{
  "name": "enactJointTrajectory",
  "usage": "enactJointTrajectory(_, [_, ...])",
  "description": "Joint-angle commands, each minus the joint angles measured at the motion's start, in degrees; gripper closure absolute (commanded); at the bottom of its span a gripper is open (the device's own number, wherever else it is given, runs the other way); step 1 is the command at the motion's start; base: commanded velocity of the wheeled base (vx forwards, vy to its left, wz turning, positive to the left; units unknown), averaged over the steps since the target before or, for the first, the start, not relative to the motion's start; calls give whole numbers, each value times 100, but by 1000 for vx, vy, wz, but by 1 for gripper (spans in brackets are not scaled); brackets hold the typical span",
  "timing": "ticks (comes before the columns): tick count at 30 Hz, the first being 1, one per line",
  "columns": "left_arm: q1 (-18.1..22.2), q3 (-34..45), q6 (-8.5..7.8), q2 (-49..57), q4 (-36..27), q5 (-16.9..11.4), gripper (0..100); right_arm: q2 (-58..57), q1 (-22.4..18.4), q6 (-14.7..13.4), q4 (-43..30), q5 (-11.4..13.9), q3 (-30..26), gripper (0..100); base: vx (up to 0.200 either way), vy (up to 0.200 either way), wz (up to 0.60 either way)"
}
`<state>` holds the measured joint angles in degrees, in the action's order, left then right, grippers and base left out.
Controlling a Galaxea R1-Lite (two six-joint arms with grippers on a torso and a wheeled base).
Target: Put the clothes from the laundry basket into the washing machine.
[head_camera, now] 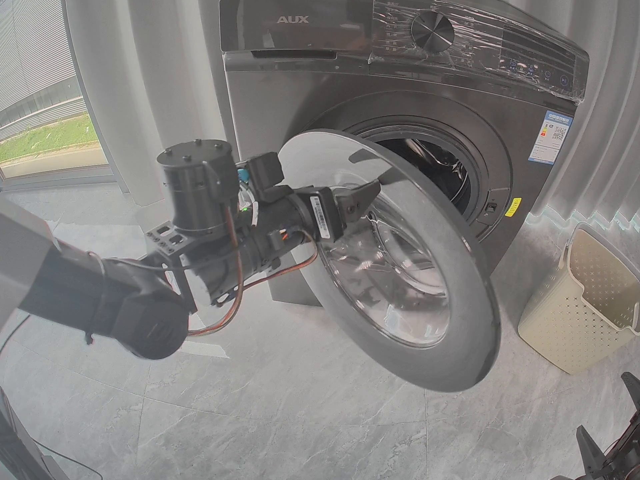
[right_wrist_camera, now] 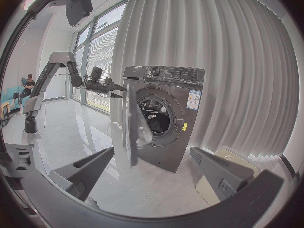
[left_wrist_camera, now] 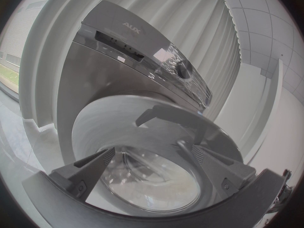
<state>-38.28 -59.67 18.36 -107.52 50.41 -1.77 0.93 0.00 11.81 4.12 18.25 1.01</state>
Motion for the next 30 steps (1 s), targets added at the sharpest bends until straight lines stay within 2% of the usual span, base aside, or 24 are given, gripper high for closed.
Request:
enactJointTrajectory(1, [40, -712, 19, -770, 127, 265, 0, -49, 0, -12, 1, 3, -101, 0, 0, 0, 0])
enactJointTrajectory(8, [119, -721, 19, -911, 215, 353, 0, -49, 0, -12, 1, -6, -101, 0, 0, 0, 0])
enactJointTrajectory(11, [92, -458, 36, -735, 233, 353, 0, -57, 0, -12, 1, -6, -101, 0, 0, 0, 0])
enactJointTrajectory(16, [57, 474, 1, -15, 303, 370, 0, -49, 0, -4, 1, -6, -101, 0, 0, 0, 0])
enactJointTrajectory(17, [-13, 1204, -8, 645, 382, 370, 0, -49, 0, -4, 1, -6, -101, 0, 0, 0, 0])
enactJointTrajectory(18, [-13, 1204, -8, 645, 382, 370, 0, -49, 0, -4, 1, -6, -101, 0, 0, 0, 0])
enactJointTrajectory(20, [-48, 1977, -43, 1365, 391, 388, 0, -49, 0, 5, 1, -6, -101, 0, 0, 0, 0])
enactJointTrajectory(22, [-4, 2566, -210, 1989, 382, 388, 0, -49, 0, 5, 1, -6, -101, 0, 0, 0, 0])
enactJointTrajectory(25, [101, 3392, -561, 3000, 294, 476, 0, -49, 0, 5, 1, -6, -101, 0, 0, 0, 0])
enactJointTrajectory(26, [119, 3462, -597, 3106, 294, 484, 0, -49, 0, 5, 1, -6, -101, 0, 0, 0, 0])
enactJointTrajectory(28, [356, 4157, -975, 4028, 189, 581, 0, -49, 0, 5, 1, 3, -101, 0, 0, 0, 0])
enactJointTrajectory(30, [488, 4500, -1203, 4565, 83, 669, 0, -49, 0, 5, 1, 3, -101, 0, 0, 0, 0])
